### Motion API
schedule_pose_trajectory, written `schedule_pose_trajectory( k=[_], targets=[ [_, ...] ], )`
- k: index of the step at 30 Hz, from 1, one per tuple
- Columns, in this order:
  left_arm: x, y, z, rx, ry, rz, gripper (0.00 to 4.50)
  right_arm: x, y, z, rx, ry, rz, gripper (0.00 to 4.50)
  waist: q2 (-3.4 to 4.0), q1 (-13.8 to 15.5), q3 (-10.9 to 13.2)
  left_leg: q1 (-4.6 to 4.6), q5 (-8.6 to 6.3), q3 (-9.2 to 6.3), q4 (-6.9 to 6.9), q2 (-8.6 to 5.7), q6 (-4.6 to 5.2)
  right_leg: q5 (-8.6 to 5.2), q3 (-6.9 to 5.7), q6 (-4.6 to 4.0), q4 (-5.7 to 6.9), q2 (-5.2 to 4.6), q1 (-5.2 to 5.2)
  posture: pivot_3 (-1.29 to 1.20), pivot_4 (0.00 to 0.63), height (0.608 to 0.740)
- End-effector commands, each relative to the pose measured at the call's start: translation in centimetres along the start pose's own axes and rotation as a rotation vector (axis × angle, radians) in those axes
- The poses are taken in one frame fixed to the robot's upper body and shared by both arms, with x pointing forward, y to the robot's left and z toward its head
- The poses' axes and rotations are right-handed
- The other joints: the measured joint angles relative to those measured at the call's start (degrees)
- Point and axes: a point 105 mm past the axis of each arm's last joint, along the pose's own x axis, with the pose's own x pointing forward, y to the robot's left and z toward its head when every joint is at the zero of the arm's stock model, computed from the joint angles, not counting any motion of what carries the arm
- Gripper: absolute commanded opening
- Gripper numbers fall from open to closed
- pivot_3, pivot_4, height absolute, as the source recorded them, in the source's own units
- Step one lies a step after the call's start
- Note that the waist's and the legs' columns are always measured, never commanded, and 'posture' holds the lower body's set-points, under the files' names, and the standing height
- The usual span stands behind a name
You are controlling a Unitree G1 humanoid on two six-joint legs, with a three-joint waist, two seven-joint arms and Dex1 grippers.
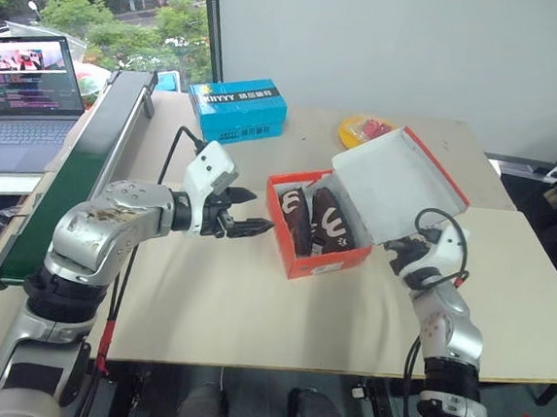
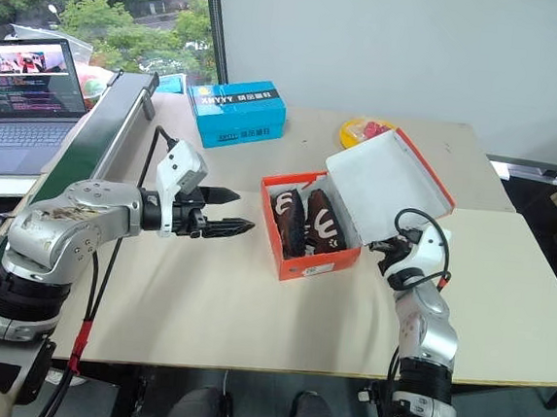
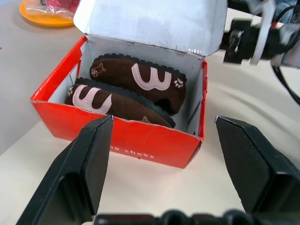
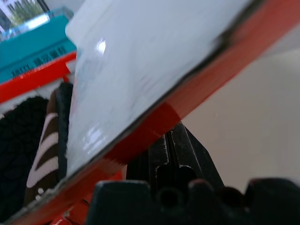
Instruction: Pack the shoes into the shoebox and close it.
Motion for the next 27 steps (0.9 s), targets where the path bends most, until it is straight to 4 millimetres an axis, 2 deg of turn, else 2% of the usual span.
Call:
schedule_pose_trajectory(
  k=[1, 4, 9, 17, 20, 23, 25, 27],
  targets=[
    [-0.3, -0.6, 0.7, 0.038, -0.003, -0.029, 3.7, -0.7, 0.9, 5.5, -0.102, -0.161, 0.079, 0.02, 0.07, 0.0, 0.0, 0.0, 0.0, 0.0, -0.01, 0.0, 0.0, 0.0, 0.0, 0.0, 0.0, 0.0, -0.01, 0.0, 0.15, 0.74],
    [-0.3, -0.5, 0.6, 0.035, -0.002, -0.024, 3.7, -1.2, 2.3, 6.4, -0.116, -0.157, 0.162, 0.02, 0.08, -0.1, 0.0, 0.0, 0.0, -0.01, -0.03, 0.03, 0.0, 0.0, 0.01, 0.0, -0.01, 0.06, -0.03, 0.0, 0.15, 0.74],
    [-0.3, -0.6, 0.4, 0.03, 0.004, -0.026, 3.7, -1.6, 5.7, 6.4, -0.136, -0.108, 0.324, 0.02, 0.08, -0.3, 0.0, 0.03, 0.0, 0.0, -0.01, 0.06, 0.0, 0.0, 0.05, -0.01, 0.01, 0.1, -0.02, 0.0, 0.15, 0.74],
    [-1.2, -0.1, 0.1, 0.046, 0.023, 0.014, 3.7, -1.4, 12.2, 4.6, -0.238, 0.012, 0.622, 0.02, 0.08, -0.2, 0.0, 0.01, 0.0, 0.02, -0.01, 0.05, 0.0, 0.0, 0.05, -0.01, -0.01, 0.09, -0.03, 0.0, 0.15, 0.74],
    [-1.5, 0.0, -0.1, 0.039, 0.024, 0.03, 3.7, -0.9, 13.9, 4.7, -0.23, 0.031, 0.69, 0.02, 0.08, -0.1, 0.0, 0.01, 0.0, 0.02, 0.0, 0.06, 0.0, 0.0, 0.04, -0.01, 0.01, 0.1, -0.03, 0.0, 0.15, 0.74],
    [-1.7, 0.0, -0.3, 0.027, 0.02, 0.046, 3.7, 1.1, 15.8, 4.6, -0.224, 0.07, 0.689, 0.02, 0.08, -0.2, 0.0, 0.01, 0.0, 0.01, 0.01, 0.06, 0.0, 0.0, 0.04, -0.01, 0.0, 0.09, -0.03, 0.0, 0.15, 0.74],
    [-1.7, -0.1, -0.4, 0.022, 0.017, 0.053, 3.7, 1.7, 17.2, 4.5, -0.206, 0.089, 0.726, 0.02, 0.08, -0.2, 0.0, 0.02, 0.0, 0.02, 0.01, 0.07, 0.0, 0.0, 0.04, -0.02, 0.02, 0.11, -0.03, 0.0, 0.15, 0.74],
    [-1.7, -0.3, -0.7, 0.013, 0.015, 0.063, 3.7, 2.5, 18.3, 2.5, -0.29, 0.168, 0.769, 0.02, 0.08, -0.1, 0.0, 0.0, 0.0, 0.06, -0.01, 0.08, 0.0, 0.0, -0.01, -0.02, -0.01, 0.13, -0.04, 0.0, 0.15, 0.74]
  ],
)
